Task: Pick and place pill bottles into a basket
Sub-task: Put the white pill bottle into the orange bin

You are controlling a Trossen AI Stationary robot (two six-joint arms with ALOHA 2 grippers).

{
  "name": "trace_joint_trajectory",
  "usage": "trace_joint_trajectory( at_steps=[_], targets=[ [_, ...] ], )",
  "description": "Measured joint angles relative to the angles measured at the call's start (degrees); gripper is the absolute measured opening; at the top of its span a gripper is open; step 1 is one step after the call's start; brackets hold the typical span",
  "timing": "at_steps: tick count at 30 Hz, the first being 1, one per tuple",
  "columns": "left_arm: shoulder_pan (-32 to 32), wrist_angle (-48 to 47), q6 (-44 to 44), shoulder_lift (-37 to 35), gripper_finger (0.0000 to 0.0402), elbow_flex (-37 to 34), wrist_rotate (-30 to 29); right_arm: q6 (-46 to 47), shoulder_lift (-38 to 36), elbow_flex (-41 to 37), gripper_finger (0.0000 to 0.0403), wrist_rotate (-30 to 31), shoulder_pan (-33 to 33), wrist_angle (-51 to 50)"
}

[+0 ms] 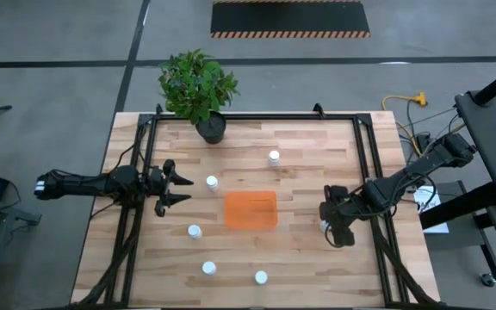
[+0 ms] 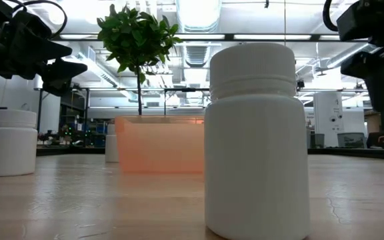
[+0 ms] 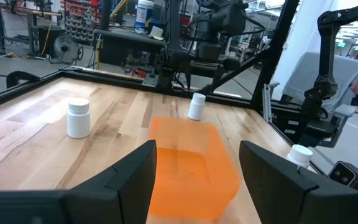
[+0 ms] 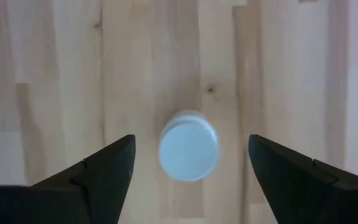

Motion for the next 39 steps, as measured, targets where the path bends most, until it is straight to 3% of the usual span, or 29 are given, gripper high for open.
trace_joint_trajectory(
  at_steps=[26, 39],
  targets=[
    [0.0, 0.0, 0.0, 0.0, 0.0212, 0.0, 0.0, -1.7, 0.0, -4.9, 0.029, 0.3, 0.0, 6.4],
    [0.0, 0.0, 0.0, 0.0, 0.0212, 0.0, 0.0, -1.9, 0.0, -6.0, 0.0243, -2.4, 0.0, 6.3]
  ],
)
